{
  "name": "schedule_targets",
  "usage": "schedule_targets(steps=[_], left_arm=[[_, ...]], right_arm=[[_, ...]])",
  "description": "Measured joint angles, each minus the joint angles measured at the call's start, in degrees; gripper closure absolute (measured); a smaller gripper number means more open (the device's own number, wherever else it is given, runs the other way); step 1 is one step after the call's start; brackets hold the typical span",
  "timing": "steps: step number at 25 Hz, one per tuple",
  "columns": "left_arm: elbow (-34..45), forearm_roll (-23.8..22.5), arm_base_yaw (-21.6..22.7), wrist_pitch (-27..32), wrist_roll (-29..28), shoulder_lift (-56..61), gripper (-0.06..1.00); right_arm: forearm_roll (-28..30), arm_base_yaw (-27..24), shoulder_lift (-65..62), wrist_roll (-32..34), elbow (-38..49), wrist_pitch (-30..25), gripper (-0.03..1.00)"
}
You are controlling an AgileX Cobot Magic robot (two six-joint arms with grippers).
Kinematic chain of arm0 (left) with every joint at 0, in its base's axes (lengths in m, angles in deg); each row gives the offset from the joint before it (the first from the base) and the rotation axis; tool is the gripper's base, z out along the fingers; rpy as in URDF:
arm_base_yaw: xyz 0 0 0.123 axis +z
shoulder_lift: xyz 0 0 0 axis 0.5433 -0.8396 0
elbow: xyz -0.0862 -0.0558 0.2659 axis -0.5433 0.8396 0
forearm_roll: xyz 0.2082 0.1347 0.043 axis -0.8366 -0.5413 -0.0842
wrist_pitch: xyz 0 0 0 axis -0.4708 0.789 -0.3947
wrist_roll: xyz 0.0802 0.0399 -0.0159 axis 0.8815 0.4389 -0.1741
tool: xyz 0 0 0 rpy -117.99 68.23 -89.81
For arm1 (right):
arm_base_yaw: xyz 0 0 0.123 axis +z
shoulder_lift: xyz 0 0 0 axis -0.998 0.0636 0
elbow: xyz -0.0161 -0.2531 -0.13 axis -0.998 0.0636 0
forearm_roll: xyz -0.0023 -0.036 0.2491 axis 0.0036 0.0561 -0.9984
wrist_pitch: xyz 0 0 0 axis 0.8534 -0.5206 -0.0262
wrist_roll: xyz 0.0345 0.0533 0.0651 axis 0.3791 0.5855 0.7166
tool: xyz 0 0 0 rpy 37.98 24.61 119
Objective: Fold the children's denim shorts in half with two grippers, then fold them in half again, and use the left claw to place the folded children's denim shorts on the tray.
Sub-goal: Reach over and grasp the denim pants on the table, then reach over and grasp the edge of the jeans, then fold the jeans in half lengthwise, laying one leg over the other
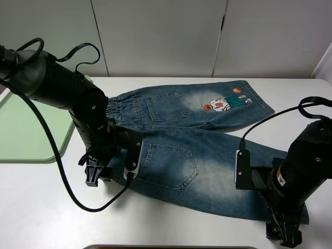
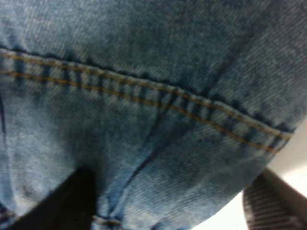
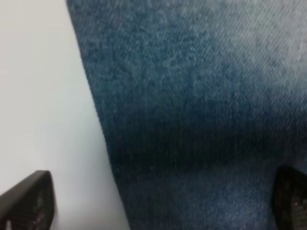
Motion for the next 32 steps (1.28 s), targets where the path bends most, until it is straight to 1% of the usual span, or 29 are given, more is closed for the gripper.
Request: schedule_targets(steps=[6, 9, 10, 11, 13, 14, 15, 16, 17, 18, 23, 32], left_arm=[[-0.1, -0.2, 0.0, -0.2, 0.0, 0.0, 0.52], [-0.3, -0.2, 0.1, 0.0, 0.0, 0.0, 0.70], [-0.3, -0.2, 0.1, 0.2, 0.0, 0.0, 0.77], [-0.4, -0.2, 0.1, 0.9, 0.0, 0.0, 0.82], [-0.5, -0.2, 0.1, 1.8, 0.0, 0.0, 0.90], [-0.5, -0.2, 0.1, 1.8, 0.0, 0.0, 0.90], [-0.5, -0.2, 0.1, 2.5, 0.4, 0.0, 0.91], [-0.5, -0.2, 0.1, 2.6, 0.9, 0.0, 0.91], [-0.5, -0.2, 0.1, 2.6, 1.2, 0.0, 0.91], [-0.5, -0.2, 0.1, 2.6, 1.6, 0.0, 0.91], [-0.5, -0.2, 0.1, 2.7, 4.0, 0.0, 0.91], [-0.5, -0.2, 0.1, 2.7, 4.2, 0.0, 0.91]], right_arm=[[-0.2, 0.0, 0.0, -0.1, 0.0, 0.0, 0.28], [-0.3, 0.0, 0.0, -0.1, 0.0, 0.0, 0.30], [-0.3, 0.0, 0.0, -0.1, 0.0, 0.1, 0.34], [-0.3, 0.0, 0.0, -0.1, -0.2, 0.3, 0.40], [-0.3, 0.0, 0.1, -0.3, -0.2, 0.8, 0.60], [-0.3, 0.0, 0.1, -0.3, -0.2, 0.8, 0.60], [-0.3, 0.0, 0.1, -0.3, -0.4, 1.6, 0.82], [0.1, 0.0, 0.2, -0.3, -0.4, 1.9, 0.90], [0.3, -0.2, 0.2, -0.3, -0.4, 2.2, 0.97], [0.3, -0.3, 0.2, -0.3, -0.4, 2.2, 0.99], [0.3, -0.3, 0.2, -0.3, -0.4, 2.2, 0.99], [0.3, -0.3, -0.1, 0.8, -0.4, 2.2, 0.99]])
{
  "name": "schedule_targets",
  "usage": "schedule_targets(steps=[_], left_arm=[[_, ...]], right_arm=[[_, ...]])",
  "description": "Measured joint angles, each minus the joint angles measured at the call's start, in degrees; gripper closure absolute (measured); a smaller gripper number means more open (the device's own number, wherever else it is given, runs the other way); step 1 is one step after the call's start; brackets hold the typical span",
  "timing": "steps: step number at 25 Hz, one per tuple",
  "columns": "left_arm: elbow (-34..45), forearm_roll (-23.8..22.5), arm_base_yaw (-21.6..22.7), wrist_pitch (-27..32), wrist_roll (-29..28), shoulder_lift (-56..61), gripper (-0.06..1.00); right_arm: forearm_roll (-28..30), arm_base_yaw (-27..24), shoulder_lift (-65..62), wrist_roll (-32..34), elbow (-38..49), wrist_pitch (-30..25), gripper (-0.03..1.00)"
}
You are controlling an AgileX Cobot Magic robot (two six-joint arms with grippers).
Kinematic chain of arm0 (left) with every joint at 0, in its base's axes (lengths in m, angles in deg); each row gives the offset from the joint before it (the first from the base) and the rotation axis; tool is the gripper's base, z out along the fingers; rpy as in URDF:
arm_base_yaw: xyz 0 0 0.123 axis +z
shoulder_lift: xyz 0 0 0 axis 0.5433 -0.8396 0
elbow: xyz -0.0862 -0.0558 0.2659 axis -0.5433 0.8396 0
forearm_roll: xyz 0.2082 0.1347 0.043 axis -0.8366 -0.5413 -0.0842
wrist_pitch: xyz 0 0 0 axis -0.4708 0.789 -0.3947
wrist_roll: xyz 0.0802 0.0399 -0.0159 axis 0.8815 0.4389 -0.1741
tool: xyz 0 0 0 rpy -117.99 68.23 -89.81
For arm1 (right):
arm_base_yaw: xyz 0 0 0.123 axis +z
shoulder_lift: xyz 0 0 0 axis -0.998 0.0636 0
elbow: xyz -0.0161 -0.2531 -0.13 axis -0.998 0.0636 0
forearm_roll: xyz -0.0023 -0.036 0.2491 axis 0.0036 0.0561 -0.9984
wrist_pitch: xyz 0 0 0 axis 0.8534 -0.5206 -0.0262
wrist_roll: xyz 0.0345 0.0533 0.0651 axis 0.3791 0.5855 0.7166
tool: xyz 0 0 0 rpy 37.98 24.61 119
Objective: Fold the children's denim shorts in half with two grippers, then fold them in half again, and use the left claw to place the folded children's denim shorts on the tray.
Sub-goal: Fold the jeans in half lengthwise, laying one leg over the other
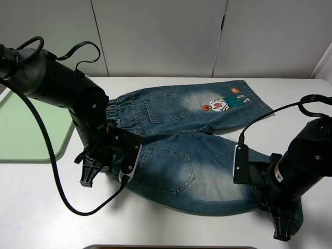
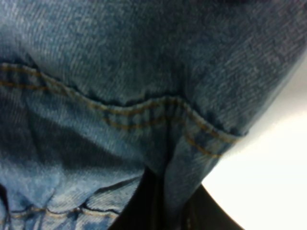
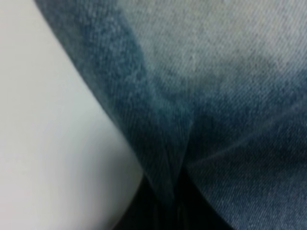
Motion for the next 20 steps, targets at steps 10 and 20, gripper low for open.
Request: schedule_targets(steps=[10, 20], left_arm=[[0.0, 2.6, 0.0, 6.4, -1.4, 0.0, 0.92], [-0.1, 8.4, -1.4, 18.2, -4.3, 0.7, 0.92]], right_arm=[[-1.0, 0.0, -10.3, 0.5, 0.7, -4.2, 0.99], [-0.6, 0.0, -22.4, 0.5, 0.8, -11.8, 0.99]])
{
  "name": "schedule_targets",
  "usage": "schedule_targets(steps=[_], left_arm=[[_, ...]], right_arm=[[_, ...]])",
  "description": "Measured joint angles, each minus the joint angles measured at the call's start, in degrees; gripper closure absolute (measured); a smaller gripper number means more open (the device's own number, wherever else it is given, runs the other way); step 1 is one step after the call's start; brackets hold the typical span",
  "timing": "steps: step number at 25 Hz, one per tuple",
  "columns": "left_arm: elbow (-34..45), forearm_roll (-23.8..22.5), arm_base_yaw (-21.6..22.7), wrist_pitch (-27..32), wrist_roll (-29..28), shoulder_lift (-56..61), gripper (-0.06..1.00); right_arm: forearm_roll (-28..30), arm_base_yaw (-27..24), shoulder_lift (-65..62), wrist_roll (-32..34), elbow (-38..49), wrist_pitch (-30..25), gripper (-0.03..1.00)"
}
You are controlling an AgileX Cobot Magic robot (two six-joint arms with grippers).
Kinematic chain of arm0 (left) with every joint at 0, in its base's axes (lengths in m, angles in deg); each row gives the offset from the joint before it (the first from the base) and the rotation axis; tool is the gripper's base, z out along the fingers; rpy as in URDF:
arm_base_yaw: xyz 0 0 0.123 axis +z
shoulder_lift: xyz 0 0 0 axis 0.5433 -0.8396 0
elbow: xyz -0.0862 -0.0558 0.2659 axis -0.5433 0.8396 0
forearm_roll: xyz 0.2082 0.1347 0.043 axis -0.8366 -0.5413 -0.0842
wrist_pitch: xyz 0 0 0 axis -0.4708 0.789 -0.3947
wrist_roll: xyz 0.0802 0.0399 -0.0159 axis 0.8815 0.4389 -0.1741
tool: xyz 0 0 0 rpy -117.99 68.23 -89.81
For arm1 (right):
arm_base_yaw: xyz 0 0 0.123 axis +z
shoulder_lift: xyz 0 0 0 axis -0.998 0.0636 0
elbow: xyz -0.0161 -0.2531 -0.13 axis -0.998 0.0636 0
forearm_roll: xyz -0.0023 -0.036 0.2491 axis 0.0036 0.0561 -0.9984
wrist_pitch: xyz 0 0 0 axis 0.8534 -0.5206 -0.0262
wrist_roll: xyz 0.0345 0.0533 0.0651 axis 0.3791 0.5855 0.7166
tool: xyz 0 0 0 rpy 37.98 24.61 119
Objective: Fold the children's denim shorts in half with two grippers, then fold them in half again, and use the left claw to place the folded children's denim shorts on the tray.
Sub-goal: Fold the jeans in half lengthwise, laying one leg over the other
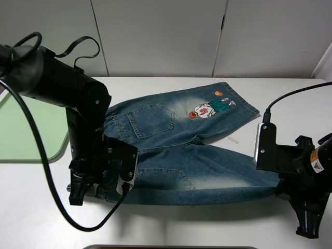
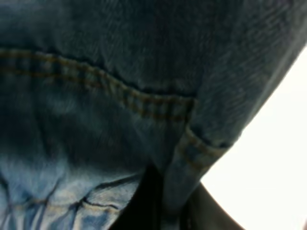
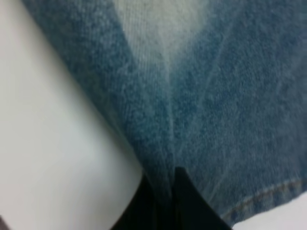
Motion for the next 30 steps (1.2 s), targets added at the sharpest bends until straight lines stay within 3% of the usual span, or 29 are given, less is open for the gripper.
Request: schedule_targets(steps=[8, 16, 24, 30], left_arm=[[-0.7, 0.8, -0.5, 2.6, -5.7, 10.6, 0.92], [-0.7, 0.2, -0.5, 2.9, -9.7, 17.3, 0.92], [-0.7, -3.7, -0.5, 3.1, -15.3, 20.3, 0.92], [-0.8, -10.6, -0.5, 1.7, -26.2, 21.9, 0.92]], right_arm=[[-0.3, 0.0, -9.2, 0.2, -0.8, -6.1, 0.99], [-0.4, 0.0, -15.0, 1.3, -7.2, -10.5, 0.99], [2.5, 0.0, -15.0, 1.5, -13.5, -11.6, 0.99], [9.2, 0.0, -11.8, 1.5, -16.8, -11.0, 0.99]])
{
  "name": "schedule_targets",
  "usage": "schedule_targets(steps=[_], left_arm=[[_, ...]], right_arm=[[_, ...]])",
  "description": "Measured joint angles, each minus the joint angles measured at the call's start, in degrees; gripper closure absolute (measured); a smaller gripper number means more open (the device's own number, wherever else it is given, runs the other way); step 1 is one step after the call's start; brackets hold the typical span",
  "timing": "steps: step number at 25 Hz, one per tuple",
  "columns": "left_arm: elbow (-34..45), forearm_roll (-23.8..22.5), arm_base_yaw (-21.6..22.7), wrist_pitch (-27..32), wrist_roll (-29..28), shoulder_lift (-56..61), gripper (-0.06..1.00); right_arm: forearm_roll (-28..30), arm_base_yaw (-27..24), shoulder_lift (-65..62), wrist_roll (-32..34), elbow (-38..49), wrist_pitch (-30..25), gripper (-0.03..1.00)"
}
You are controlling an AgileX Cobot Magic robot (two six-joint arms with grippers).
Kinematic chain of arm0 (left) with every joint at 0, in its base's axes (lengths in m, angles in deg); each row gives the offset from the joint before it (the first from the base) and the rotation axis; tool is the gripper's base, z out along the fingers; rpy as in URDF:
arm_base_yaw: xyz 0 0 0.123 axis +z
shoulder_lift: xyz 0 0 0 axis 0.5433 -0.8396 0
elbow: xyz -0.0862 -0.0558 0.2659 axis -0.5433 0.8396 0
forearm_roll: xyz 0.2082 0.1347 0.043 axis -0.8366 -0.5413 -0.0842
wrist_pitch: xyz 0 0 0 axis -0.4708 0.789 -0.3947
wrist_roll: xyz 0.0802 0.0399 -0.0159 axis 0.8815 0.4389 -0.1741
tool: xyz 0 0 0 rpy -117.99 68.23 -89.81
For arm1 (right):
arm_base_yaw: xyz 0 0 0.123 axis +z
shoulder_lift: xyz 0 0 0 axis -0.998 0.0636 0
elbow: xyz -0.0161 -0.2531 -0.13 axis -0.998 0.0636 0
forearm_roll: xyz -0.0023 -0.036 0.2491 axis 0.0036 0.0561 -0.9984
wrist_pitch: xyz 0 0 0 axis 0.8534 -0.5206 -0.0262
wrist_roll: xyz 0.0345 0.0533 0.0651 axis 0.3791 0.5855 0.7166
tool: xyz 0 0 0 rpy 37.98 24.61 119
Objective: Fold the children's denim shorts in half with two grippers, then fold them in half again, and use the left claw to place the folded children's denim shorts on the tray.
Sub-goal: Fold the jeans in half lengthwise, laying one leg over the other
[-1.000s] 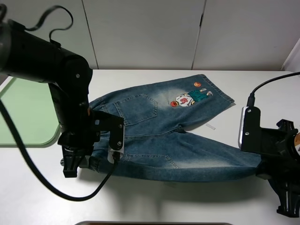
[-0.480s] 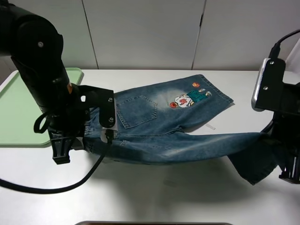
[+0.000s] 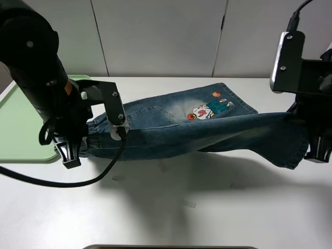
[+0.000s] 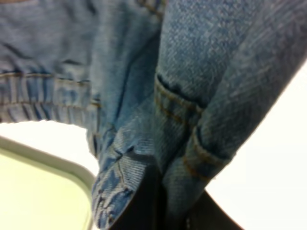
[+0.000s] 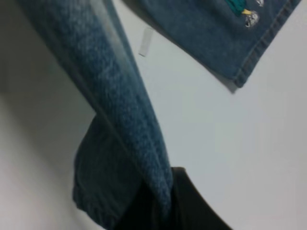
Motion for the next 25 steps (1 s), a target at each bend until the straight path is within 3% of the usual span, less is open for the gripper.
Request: schedule_targets(steps=[5, 11, 16, 25], left_arm=[[0.0, -4.4, 0.0, -2.3, -6.7, 0.0, 0.92], [0.0, -13.4, 0.1, -8.4, -16.3, -0.1, 0.92], [0.0, -18.8, 1.8, -10.1, -22.0, -2.0, 0.92], [0.0, -19.7, 8.4, -17.4, -24.2, -4.0, 0.92]], right_arm=[[4.6, 0.0, 10.2, 0.0, -6.1, 0.0, 0.99], [7.5, 0.0, 19.9, 0.0, -13.9, 0.4, 0.99], [7.3, -2.1, 25.4, 0.0, -18.7, 2.7, 0.99], [5.6, -6.2, 29.8, -0.1, -21.2, 11.5, 0.99]])
